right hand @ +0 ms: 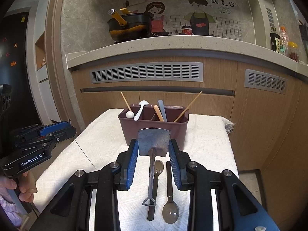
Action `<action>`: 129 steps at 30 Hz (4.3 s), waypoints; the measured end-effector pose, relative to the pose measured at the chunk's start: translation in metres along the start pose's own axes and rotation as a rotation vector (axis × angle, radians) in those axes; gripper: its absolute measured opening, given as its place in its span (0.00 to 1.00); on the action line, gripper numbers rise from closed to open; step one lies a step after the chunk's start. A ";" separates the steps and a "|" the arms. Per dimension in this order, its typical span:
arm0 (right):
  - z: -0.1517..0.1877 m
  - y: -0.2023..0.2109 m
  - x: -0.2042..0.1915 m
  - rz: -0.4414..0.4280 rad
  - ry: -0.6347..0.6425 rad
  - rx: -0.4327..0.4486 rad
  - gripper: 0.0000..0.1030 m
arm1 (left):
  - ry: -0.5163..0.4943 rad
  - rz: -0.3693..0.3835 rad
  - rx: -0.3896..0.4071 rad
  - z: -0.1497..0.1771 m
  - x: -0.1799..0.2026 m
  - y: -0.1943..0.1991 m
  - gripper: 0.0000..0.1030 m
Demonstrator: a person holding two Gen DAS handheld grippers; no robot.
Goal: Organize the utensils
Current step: 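Raise both held spoons over the caddy and lower them in with both tools, then open both tools to release the spoons into the caddy and withdraw, then grasp the black-handled spoon with the right tool while the left tool grasps the brown translucent spoon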
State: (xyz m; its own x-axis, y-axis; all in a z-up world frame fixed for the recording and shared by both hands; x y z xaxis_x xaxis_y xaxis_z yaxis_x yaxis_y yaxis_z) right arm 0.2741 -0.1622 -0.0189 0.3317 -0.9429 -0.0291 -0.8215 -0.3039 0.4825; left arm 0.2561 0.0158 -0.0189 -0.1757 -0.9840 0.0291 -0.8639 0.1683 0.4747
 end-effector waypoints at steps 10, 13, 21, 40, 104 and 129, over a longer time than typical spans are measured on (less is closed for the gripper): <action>-0.085 0.008 0.005 0.023 0.074 0.127 0.28 | -0.014 0.046 0.142 -0.104 0.001 0.003 0.27; -0.128 0.008 0.010 0.050 0.095 0.191 0.28 | -0.032 0.042 0.201 -0.147 0.000 -0.004 0.27; -0.175 -0.045 0.023 0.084 0.104 0.204 0.28 | -0.014 0.050 0.208 -0.182 -0.008 -0.057 0.27; -0.093 -0.168 0.033 0.041 0.057 -0.056 0.29 | 0.056 0.103 -0.095 -0.082 -0.004 -0.189 0.27; 0.118 -0.119 0.040 0.005 0.040 -0.487 0.11 | 0.058 0.011 -0.386 0.080 0.023 -0.088 0.59; 0.131 -0.060 0.090 0.112 -0.052 -0.398 0.11 | -0.019 0.145 -0.730 0.079 0.122 -0.200 0.59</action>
State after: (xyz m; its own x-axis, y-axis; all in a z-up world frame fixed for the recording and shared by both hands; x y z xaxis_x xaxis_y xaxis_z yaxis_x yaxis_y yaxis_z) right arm 0.2920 -0.2465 -0.1649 0.2184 -0.9758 0.0039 -0.6044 -0.1321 0.7856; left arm 0.3697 -0.1332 -0.1800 -0.2784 -0.9525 0.1237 -0.2997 0.2085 0.9310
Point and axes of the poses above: each gripper's, at about its wrist camera, not at the fingertips, and y roughly against the way its jaws point, x to its right, z to its underside, the point moved 10 cm from there along -y, roughly the way its jaws point, and after that the axes turned 1 degree about -x, right-handed, at the moved point
